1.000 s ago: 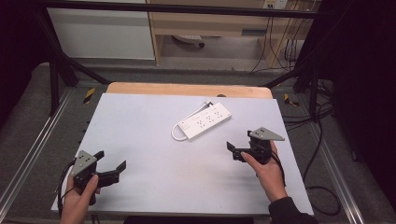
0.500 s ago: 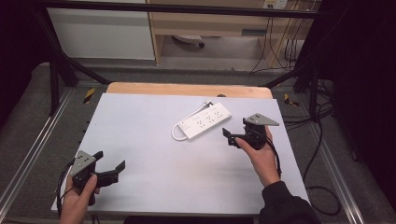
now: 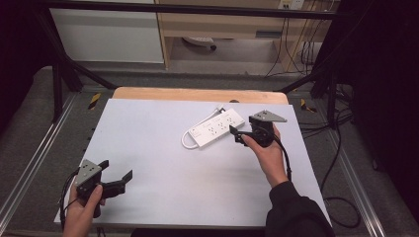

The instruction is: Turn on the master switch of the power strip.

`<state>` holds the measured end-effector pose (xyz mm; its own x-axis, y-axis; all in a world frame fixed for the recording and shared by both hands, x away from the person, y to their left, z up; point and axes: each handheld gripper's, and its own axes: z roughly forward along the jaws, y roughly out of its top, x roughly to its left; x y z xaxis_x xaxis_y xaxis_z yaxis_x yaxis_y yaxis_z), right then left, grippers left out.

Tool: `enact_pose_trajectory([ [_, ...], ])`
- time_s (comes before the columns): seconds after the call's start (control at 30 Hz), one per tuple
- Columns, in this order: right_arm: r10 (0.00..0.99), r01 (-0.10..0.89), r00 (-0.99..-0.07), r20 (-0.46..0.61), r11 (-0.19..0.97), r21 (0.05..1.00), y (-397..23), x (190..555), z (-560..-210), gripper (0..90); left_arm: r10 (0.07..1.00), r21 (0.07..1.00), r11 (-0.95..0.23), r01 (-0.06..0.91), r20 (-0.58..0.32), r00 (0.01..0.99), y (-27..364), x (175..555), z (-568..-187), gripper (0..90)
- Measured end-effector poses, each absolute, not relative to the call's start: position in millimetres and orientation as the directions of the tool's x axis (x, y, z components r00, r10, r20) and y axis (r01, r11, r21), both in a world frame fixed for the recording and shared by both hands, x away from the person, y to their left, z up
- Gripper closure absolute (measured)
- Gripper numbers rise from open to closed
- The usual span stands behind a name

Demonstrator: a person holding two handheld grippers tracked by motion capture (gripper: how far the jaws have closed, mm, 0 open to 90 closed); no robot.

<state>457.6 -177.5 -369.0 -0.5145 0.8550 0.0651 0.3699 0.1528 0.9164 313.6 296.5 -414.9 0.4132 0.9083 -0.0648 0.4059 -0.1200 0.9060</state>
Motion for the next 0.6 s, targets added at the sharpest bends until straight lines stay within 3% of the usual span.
enact_pose_trajectory([
  [0.3, 0.856, 0.345, -0.514, 0.055, 0.147, 0.927, -166, 473, -364, 32.2, 0.908, 0.905, -0.119, 0.408, -0.067, 0.413, 297, 314, -415, 6.2],
  [0.47, 0.859, 0.340, -0.509, 0.058, 0.139, 0.930, -156, 484, -366, 47.4, 0.908, 0.905, -0.119, 0.409, -0.067, 0.413, 297, 314, -415, 6.2],
  [0.6, 0.858, 0.336, -0.510, 0.054, 0.141, 0.931, -150, 492, -368, 53.4, 0.909, 0.906, -0.119, 0.407, -0.065, 0.411, 297, 314, -415, 6.2],
])
